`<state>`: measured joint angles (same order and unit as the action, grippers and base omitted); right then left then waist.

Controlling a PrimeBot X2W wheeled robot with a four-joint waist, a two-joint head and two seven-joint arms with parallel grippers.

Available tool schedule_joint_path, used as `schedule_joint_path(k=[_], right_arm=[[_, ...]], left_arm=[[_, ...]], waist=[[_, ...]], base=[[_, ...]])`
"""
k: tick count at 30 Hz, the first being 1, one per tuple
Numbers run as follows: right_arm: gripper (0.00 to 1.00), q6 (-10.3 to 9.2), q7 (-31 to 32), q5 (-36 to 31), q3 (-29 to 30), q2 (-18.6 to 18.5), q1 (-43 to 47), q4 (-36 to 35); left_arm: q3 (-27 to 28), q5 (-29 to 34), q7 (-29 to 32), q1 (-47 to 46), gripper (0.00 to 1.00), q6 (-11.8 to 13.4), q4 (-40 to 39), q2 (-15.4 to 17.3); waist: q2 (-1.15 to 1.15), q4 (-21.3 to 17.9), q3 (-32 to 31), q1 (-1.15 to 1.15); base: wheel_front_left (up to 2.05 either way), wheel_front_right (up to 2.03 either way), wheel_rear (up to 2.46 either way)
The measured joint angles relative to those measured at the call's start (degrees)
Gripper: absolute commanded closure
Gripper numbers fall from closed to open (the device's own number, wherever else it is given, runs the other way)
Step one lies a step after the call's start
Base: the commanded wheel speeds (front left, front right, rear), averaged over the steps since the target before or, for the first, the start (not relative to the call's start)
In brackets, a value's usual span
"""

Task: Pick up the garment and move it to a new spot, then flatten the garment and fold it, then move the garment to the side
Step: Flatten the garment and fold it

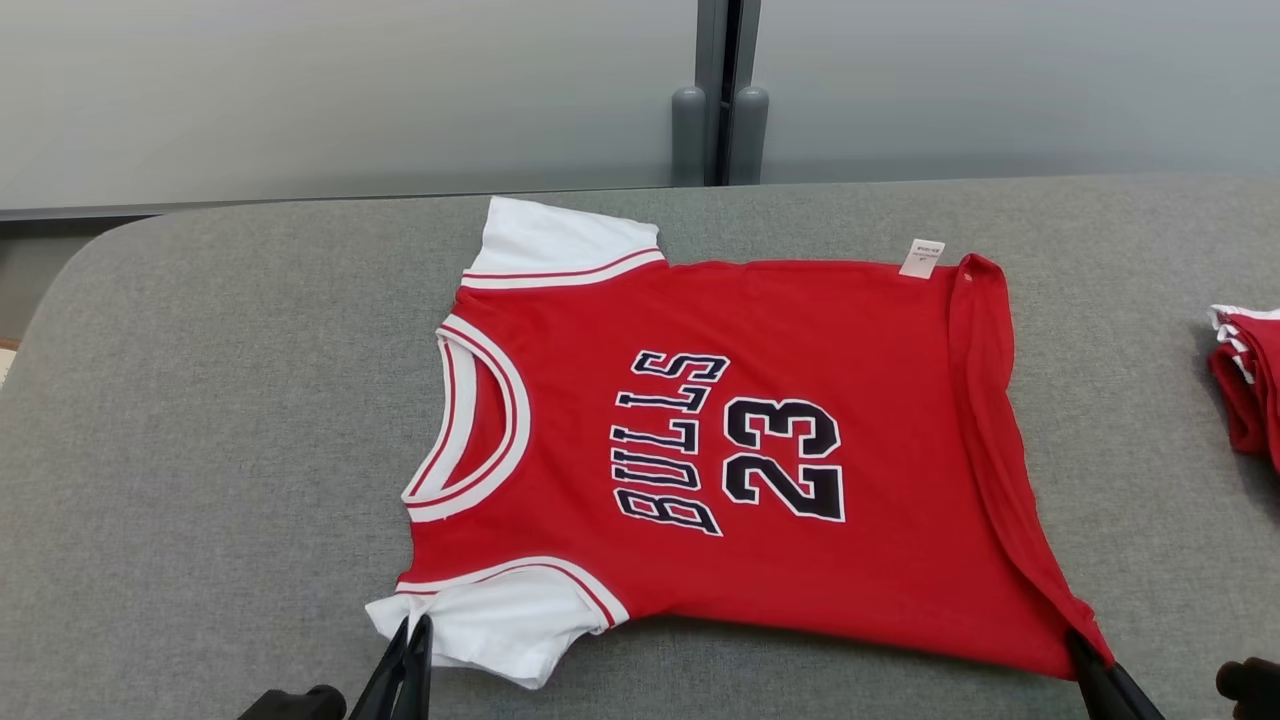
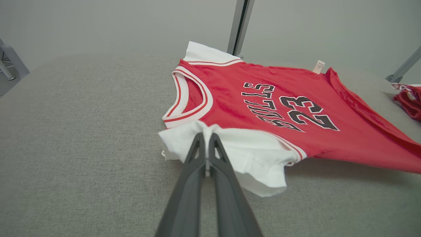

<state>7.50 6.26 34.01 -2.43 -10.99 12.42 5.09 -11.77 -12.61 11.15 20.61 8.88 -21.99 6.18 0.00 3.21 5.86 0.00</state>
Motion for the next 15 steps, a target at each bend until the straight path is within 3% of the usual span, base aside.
schedule_joint_path(k=[8,15], right_arm=[[1.0,0.0,3.4,-1.5,3.0,2.7,-4.4,-1.6],[1.0,-0.01,4.4,-1.4,3.1,2.9,-13.0,1.5]], left_arm=[[0.7,0.0,-1.3,-8.4,1.0,-1.4,4.6,0.7],[1.2,-0.3,-2.7,-19.3,1.0,-3.8,12.5,1.6]], waist=[[0.0,-0.5,3.0,0.0],[0.0,-1.5,7.0,0.0]], base=[[0.0,0.0,0.0],[0.0,0.0,0.0]])
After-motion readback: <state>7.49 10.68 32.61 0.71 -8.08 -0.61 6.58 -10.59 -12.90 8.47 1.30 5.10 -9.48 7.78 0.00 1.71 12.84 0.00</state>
